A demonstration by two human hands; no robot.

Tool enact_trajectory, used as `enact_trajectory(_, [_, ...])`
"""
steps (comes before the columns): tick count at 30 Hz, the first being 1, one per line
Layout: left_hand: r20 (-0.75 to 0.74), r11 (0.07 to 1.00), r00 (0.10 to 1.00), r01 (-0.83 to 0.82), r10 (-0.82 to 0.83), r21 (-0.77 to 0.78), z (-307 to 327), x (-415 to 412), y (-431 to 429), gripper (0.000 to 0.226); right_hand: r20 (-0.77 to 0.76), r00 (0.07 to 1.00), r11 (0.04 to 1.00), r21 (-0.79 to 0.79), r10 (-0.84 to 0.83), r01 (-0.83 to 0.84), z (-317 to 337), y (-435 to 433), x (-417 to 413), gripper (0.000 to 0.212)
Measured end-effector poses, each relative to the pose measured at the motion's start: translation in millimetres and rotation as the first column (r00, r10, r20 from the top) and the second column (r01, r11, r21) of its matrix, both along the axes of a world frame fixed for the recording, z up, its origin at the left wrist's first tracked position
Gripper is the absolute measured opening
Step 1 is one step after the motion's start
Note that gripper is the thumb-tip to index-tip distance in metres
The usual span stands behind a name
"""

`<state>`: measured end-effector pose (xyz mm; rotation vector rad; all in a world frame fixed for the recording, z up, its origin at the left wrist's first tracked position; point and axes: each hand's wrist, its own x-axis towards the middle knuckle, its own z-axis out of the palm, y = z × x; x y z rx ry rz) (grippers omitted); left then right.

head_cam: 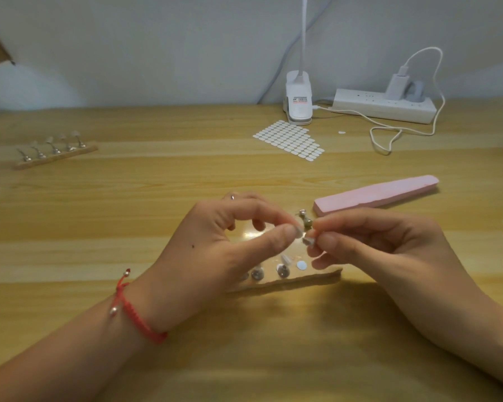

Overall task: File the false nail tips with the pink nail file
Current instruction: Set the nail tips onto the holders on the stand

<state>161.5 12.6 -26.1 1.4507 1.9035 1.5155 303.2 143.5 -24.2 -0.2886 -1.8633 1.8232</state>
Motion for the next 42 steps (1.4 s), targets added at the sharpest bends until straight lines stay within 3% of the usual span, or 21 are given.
enact_trajectory(4, [0.105, 0.994, 0.988, -0.112, 0.113, -0.013, -1.4, -5.7, -0.2, 0.021, 0.006, 0.998, 0.994, -0.092, 0.06, -0.059, -1.4, 0.2, 0.4, 0.023])
enact_trajectory(7, [0.059, 0.95, 0.949, -0.313, 0.311, 0.017, 0.3, -15.1, 0.3, 0.029, 0.012, 0.998, 0.991, -0.121, 0.064, -0.062, -3.2, 2.4, 0.8, 0.022])
enact_trajectory(10, [-0.086, 0.891, 0.889, -0.453, 0.451, -0.008, -2.0, -32.7, -2.4, 0.027, 0.016, 0.999, 0.985, -0.166, 0.052, -0.049, -3.4, 5.6, 1.0, 0.021])
enact_trajectory(12, [-0.286, 0.88, 0.847, -0.475, 0.448, -0.027, -4.2, -37.3, -2.2, 0.011, 0.025, 0.999, 0.981, -0.191, 0.034, -0.029, -2.4, 7.0, 1.0, 0.017])
enact_trajectory(14, [-0.465, 0.878, 0.783, -0.478, 0.414, -0.022, -6.7, -34.1, -1.5, 0.03, 0.024, 1.0, 0.969, -0.245, 0.005, 0.001, -0.5, 9.0, 0.2, 0.014])
enact_trajectory(15, [-0.474, 0.887, 0.782, -0.462, 0.405, -0.005, -6.9, -29.9, -1.7, 0.04, 0.019, 1.0, 0.962, -0.274, -0.001, 0.006, 1.5, 10.5, -1.0, 0.014])
enact_trajectory(18, [-0.407, 0.936, 0.847, -0.343, 0.342, 0.072, 0.8, -16.2, -2.2, 0.031, 0.0, 1.0, 0.905, -0.424, 0.017, -0.016, 10.6, 18.2, -7.0, 0.023])
enact_trajectory(22, [-0.331, 0.969, 0.912, -0.206, 0.242, 0.138, 8.4, -0.6, -1.2, 0.032, 0.089, 0.981, 0.831, -0.548, 0.17, -0.094, 17.1, 16.6, -17.4, 0.062])
enact_trajectory(26, [-0.104, 0.958, 0.983, -0.121, 0.152, 0.261, 10.7, 2.1, -0.6, 0.019, 0.116, 0.933, 0.783, -0.584, 0.342, -0.214, 19.4, 4.6, -29.4, 0.048])
enact_trajectory(29, [0.013, 0.947, 0.994, -0.106, 0.107, 0.304, 9.1, -1.6, -0.4, 0.016, 0.086, 0.926, 0.74, -0.63, 0.368, -0.236, 22.7, 4.8, -33.7, 0.037])
enact_trajectory(31, [0.075, 0.941, 0.988, -0.151, 0.135, 0.304, 6.8, -4.1, 0.8, 0.013, 0.082, 0.927, 0.752, -0.613, 0.367, -0.243, 27.1, 7.7, -35.7, 0.042])
enact_trajectory(33, [0.216, 0.926, 0.96, -0.238, 0.178, 0.293, 4.1, -9.8, 2.2, 0.014, 0.137, 0.938, 0.877, -0.419, 0.317, -0.235, 33.4, 15.1, -34.4, 0.044])
enact_trajectory(35, [0.367, 0.904, 0.909, -0.313, 0.196, 0.292, 1.2, -18.5, 2.9, 0.02, 0.211, 0.964, 0.986, -0.006, 0.164, -0.166, 41.9, 27.3, -27.7, 0.037])
enact_trajectory(36, [0.41, 0.894, 0.886, -0.348, 0.216, 0.283, -0.9, -22.3, 3.5, 0.021, 0.207, 0.975, 0.969, 0.21, 0.084, -0.129, 45.4, 32.8, -21.7, 0.03])
enact_trajectory(39, [0.457, 0.888, 0.844, -0.409, 0.281, 0.209, -10.1, -26.5, 6.3, 0.018, 0.163, 0.978, 0.735, 0.646, 0.133, -0.208, 40.5, 34.8, 3.0, 0.009])
enact_trajectory(42, [0.48, 0.896, 0.827, -0.412, 0.292, 0.165, -17.3, -25.5, 8.3, 0.014, 0.249, 0.945, 0.331, 0.891, 0.212, -0.309, 7.4, 20.7, 30.3, 0.015])
